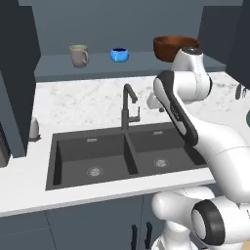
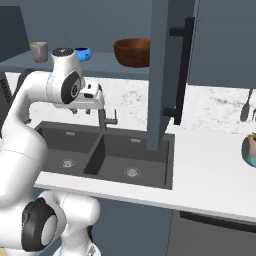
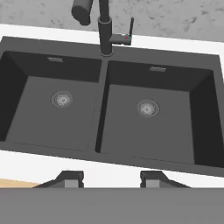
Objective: Gather all objects into one cabinet and sort the glasses and bowls to opposite sides.
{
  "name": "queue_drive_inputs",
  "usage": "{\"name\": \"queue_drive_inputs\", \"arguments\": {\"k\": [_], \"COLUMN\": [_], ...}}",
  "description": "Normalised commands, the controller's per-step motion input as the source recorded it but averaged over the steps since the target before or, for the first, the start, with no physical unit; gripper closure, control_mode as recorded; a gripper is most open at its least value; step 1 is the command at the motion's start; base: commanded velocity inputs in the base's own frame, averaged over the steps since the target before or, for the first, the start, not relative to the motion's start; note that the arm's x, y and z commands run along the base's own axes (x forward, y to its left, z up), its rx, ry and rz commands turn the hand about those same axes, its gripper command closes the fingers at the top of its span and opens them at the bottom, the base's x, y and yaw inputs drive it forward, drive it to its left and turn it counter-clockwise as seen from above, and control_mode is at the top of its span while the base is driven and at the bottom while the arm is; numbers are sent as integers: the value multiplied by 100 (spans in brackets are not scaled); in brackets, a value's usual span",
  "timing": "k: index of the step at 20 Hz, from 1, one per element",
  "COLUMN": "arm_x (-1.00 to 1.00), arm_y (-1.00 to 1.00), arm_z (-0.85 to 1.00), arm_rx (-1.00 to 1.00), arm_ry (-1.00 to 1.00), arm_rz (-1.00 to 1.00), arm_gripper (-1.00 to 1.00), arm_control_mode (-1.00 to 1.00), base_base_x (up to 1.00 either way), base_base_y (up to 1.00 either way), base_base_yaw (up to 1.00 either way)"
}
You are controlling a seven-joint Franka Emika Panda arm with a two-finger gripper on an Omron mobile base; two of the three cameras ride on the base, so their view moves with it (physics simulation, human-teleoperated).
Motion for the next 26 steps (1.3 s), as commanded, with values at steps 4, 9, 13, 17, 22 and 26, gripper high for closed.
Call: {"name": "queue_drive_inputs", "arguments": {"k": [4,9,13,17,22,26], "arm_x": [0,0,0,0,0,0], "arm_y": [0,0,0,0,0,0], "arm_z": [0,0,0,0,0,0], "arm_rx": [0,0,0,0,0,0], "arm_ry": [0,0,0,0,0,0], "arm_rz": [0,0,0,0,0,0], "arm_gripper": [-100,-100,-100,-100,-100,-100], "arm_control_mode": [100,100,100,100,100,100], "base_base_x": [-17,-77,-65,-8,-1,-8], "base_base_y": [0,0,0,0,0,-3], "base_base_yaw": [0,-3,-3,0,6,-26]}}
